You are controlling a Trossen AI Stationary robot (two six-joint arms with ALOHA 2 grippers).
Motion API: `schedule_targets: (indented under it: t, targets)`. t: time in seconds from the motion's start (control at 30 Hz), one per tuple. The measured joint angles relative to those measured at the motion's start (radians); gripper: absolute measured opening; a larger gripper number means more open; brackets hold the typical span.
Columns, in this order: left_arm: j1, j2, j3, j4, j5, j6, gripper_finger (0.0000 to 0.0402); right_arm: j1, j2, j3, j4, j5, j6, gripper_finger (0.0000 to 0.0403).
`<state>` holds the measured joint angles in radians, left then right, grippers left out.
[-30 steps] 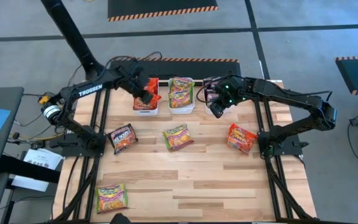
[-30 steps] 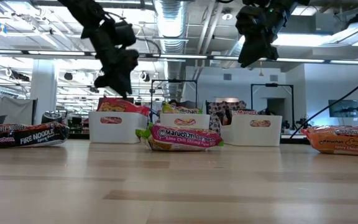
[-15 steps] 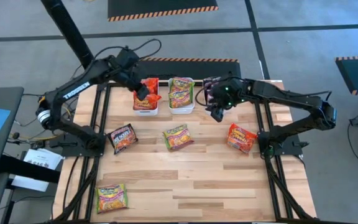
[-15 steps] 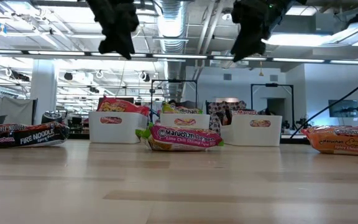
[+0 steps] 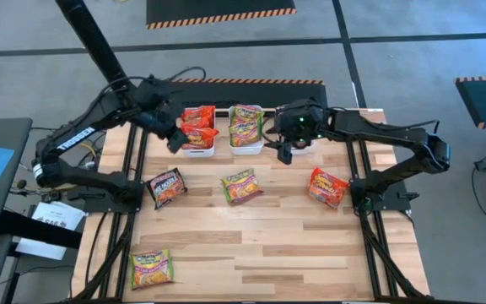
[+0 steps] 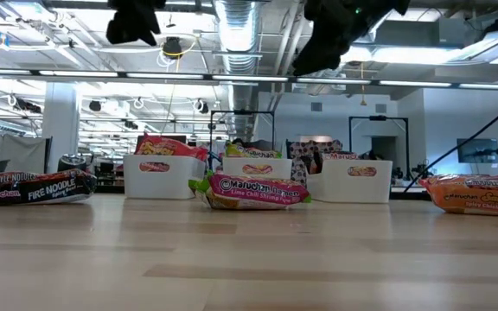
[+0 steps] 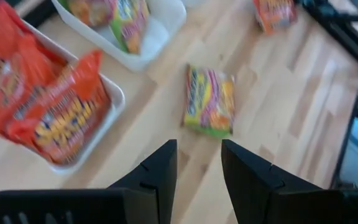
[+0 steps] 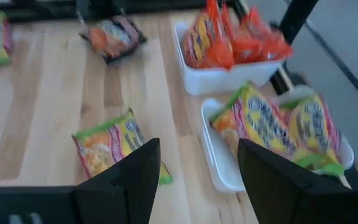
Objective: Sort Maruchan noodles
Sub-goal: Put the bottom green noodle pack into the middle white bin
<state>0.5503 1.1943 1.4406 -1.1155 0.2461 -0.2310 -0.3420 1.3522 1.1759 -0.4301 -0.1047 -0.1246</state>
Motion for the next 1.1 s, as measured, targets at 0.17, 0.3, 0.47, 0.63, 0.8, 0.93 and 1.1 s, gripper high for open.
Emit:
schedule_targets:
  t: [0.17,0.3,0.47,0.63,0.8,0.93,1.1]
  targets:
    - [-0.051,-0.010,0.000,-0.077,0.002,-0.002,0.0112,0.019,0.048,-0.002,0.002,0.000,0.000,0.0240]
    - [-0.079,-0.011,0.000,-0.136,0.002,-0.002,0.0112,0.051,0.082,-0.001,0.007,-0.003,0.000,0.0240]
    - [-0.114,-0.011,0.000,-0.150,0.000,-0.002,0.0112,0.102,0.132,-0.001,0.022,-0.003,-0.014,0.0240]
    - [-0.145,-0.011,-0.007,-0.152,-0.001,-0.021,0.0112,0.153,0.189,-0.001,0.035,-0.003,0.002,0.0240]
    - [-0.199,-0.010,-0.044,-0.221,0.001,-0.041,0.0112,0.198,0.229,-0.001,0.060,-0.003,0.049,0.0240]
    - [-0.255,-0.001,-0.086,-0.261,0.081,-0.043,0.0114,0.232,0.242,-0.002,0.069,-0.002,0.086,0.0240]
    - [-0.342,-0.003,-0.140,-0.324,0.211,-0.080,0.0130,0.262,0.240,-0.001,0.078,-0.002,0.148,0.0240]
